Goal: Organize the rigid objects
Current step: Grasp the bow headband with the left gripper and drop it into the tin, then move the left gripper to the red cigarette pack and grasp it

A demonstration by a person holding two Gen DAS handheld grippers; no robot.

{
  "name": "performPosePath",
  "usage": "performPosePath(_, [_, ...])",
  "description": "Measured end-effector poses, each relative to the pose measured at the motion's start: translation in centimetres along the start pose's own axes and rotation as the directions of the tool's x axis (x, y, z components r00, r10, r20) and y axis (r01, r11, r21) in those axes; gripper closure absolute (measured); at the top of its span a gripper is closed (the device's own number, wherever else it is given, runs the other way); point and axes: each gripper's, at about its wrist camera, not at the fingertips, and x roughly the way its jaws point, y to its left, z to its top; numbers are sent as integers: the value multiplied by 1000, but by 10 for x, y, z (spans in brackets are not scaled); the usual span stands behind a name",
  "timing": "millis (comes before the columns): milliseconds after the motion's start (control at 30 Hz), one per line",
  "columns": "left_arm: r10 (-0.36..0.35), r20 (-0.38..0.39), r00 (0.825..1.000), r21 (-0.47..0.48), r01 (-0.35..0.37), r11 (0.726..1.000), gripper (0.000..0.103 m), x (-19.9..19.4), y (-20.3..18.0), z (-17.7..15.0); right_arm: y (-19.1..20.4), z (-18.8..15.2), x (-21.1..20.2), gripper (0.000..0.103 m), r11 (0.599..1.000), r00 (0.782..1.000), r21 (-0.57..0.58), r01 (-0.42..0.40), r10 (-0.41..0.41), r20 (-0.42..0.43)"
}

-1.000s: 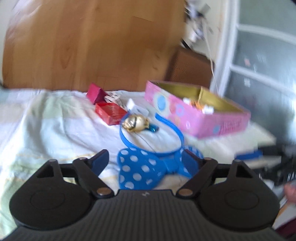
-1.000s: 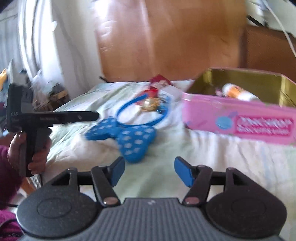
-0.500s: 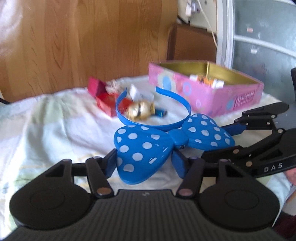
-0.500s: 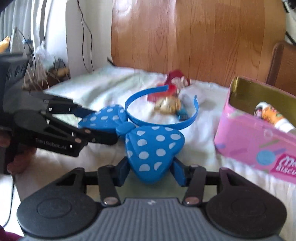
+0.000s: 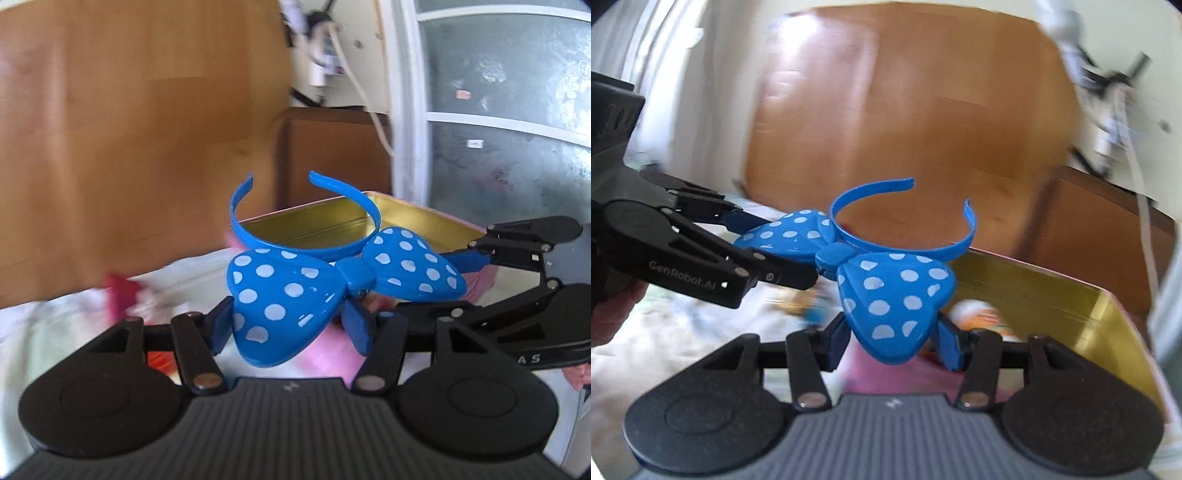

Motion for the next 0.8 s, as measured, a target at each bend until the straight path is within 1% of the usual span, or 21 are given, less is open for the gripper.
performPosePath(100, [-55,-36,998,-7,54,998,39,46,-20,23,-44,0,11,55,997,998,47,53,-51,-43])
performPosePath(200, [-85,-85,993,-26,83,996,38,90,-38,40,-84,-2,25,55,987,994,143,79,-67,-89])
performPosePath(267, [-91,-117,989,-45,86,995,39,112,-49,48,-106,-7,37,55,974,991,206,96,-74,-113])
performPosePath(333, [-81,-149,986,-45,75,996,38,134,-57,54,-122,-12,47,55,960,987,250,123,-92,-135])
performPosePath(367, [-58,-163,985,-35,53,998,37,143,-62,55,-127,-13,51,54,954,984,261,144,-111,-138])
performPosePath(400, [-24,-177,984,-23,21,1000,32,149,-65,56,-130,-15,53,52,948,981,266,172,-139,-139])
performPosePath(433, [2,-185,983,-15,-5,1000,29,154,-67,56,-132,-17,55,44,941,976,270,202,-170,-135])
performPosePath(467, [19,-187,982,-15,-22,1000,29,155,-69,55,-133,-18,57,41,936,974,278,216,-187,-125])
performPosePath(533, [22,-179,984,-27,-28,999,29,150,-70,53,-134,-21,54,42,926,976,313,212,-188,-106])
performPosePath(667, [17,-123,992,-17,-19,1000,29,122,-69,46,-128,-26,38,42,913,980,354,200,-194,-53])
performPosePath(800, [0,-73,997,-68,-5,998,29,85,-54,35,-114,-25,20,42,906,985,392,157,-170,-2])
